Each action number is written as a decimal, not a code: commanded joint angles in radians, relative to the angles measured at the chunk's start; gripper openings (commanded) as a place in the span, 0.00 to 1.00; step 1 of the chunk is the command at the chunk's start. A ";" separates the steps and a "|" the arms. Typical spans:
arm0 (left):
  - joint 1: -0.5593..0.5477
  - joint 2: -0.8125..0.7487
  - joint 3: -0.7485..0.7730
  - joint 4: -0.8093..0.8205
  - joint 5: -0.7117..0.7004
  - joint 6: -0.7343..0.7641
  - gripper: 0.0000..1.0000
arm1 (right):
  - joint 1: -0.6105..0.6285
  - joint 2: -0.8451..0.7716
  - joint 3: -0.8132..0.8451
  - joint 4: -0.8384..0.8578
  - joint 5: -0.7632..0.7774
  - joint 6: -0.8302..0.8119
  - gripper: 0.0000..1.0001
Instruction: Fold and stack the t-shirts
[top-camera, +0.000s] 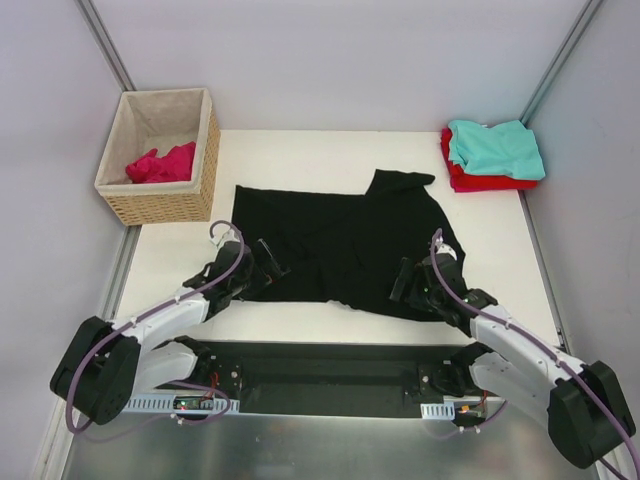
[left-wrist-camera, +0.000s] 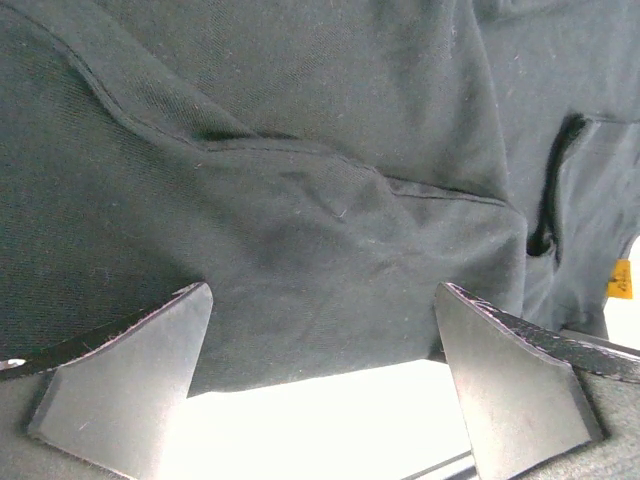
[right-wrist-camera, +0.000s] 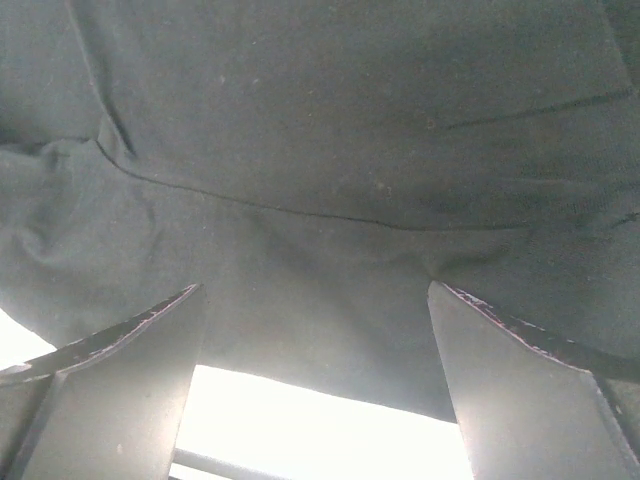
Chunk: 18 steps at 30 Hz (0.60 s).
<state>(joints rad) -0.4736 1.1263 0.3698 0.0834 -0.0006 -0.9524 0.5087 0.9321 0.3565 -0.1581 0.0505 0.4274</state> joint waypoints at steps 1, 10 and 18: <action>-0.043 -0.031 -0.117 -0.356 0.030 -0.074 0.99 | 0.017 -0.071 -0.028 -0.219 0.054 0.048 0.96; -0.071 -0.212 -0.112 -0.536 -0.041 -0.144 0.99 | 0.056 -0.160 -0.024 -0.327 0.115 0.083 0.96; -0.071 -0.339 0.046 -0.715 -0.114 -0.125 0.99 | 0.065 -0.200 0.036 -0.399 0.166 0.062 0.96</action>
<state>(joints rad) -0.5381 0.8158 0.3565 -0.3622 -0.0402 -1.0874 0.5663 0.7464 0.3447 -0.4404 0.1577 0.4889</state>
